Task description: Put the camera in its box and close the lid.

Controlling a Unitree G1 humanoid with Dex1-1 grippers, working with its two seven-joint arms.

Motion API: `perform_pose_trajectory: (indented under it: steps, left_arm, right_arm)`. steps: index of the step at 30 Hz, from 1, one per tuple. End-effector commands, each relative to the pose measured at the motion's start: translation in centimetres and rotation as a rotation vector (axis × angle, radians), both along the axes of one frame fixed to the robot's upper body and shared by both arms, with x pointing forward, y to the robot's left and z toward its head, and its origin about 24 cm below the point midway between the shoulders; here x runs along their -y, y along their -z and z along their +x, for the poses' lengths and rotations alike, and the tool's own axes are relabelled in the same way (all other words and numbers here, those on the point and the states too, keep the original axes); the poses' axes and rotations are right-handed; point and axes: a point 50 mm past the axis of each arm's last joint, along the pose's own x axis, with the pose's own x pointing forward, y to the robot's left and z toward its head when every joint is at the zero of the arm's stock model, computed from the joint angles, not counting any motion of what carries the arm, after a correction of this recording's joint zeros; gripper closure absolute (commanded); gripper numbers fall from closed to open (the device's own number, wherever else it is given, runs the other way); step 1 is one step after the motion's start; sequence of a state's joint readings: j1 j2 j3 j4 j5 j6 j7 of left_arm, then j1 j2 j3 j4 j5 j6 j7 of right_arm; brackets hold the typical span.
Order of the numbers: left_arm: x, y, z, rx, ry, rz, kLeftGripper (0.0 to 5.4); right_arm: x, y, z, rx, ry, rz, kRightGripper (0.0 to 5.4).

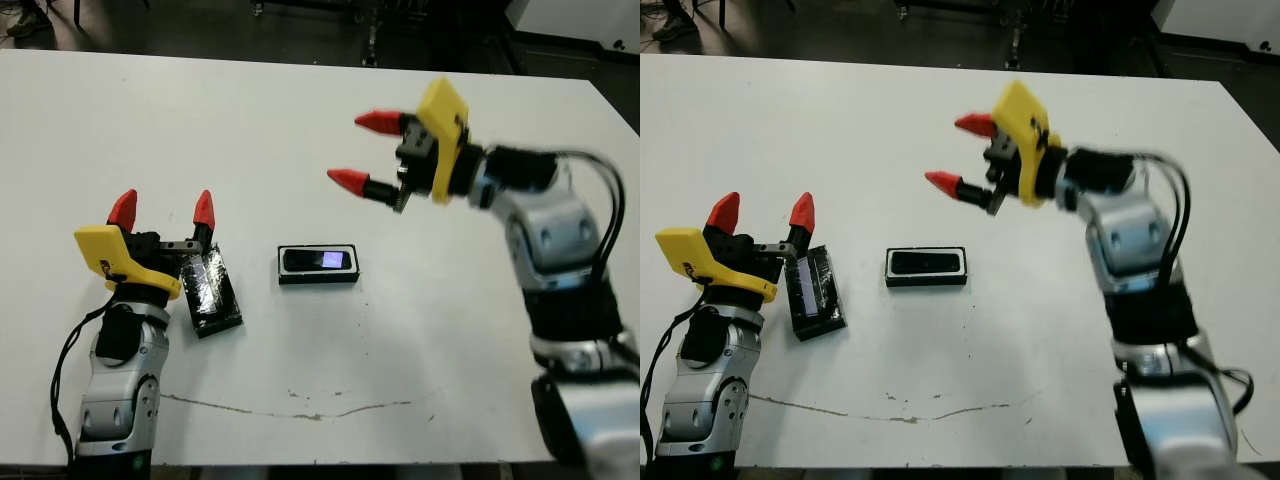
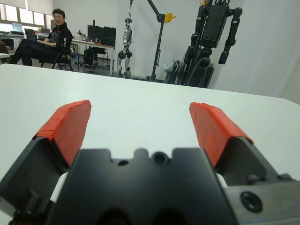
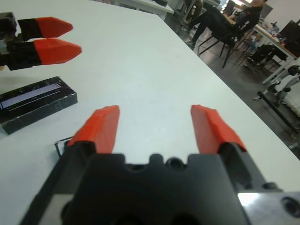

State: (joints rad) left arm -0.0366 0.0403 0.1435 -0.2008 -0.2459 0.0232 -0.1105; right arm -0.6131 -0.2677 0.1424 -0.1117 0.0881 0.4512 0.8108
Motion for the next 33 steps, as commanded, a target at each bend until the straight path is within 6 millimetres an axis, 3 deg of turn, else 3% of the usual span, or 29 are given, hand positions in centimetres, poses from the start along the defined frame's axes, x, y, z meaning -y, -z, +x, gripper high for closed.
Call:
perform_pose_trajectory:
  steps: [1,10,20,33]
  left_arm:
    - [-0.2,0.2,0.0,-0.014,-0.004,0.011,0.0]
    - [-0.2,0.2,-0.1,-0.016,0.0,0.001,0.0]
    - [-0.1,0.1,-0.1,-0.018,-0.002,0.0,0.0]
    - [0.0,0.2,-0.2,-0.01,-0.005,0.017,0.0]
  right_arm:
    - [-0.2,0.7,-0.9,0.055,0.001,0.025,2.15]
    - [-1.3,2.6,-2.1,0.262,0.039,-0.052,3.66]
    - [-3.4,5.1,-2.2,0.238,0.03,-0.105,5.33]
    - [-5.8,8.3,-2.4,0.162,-0.044,-0.241,5.39]
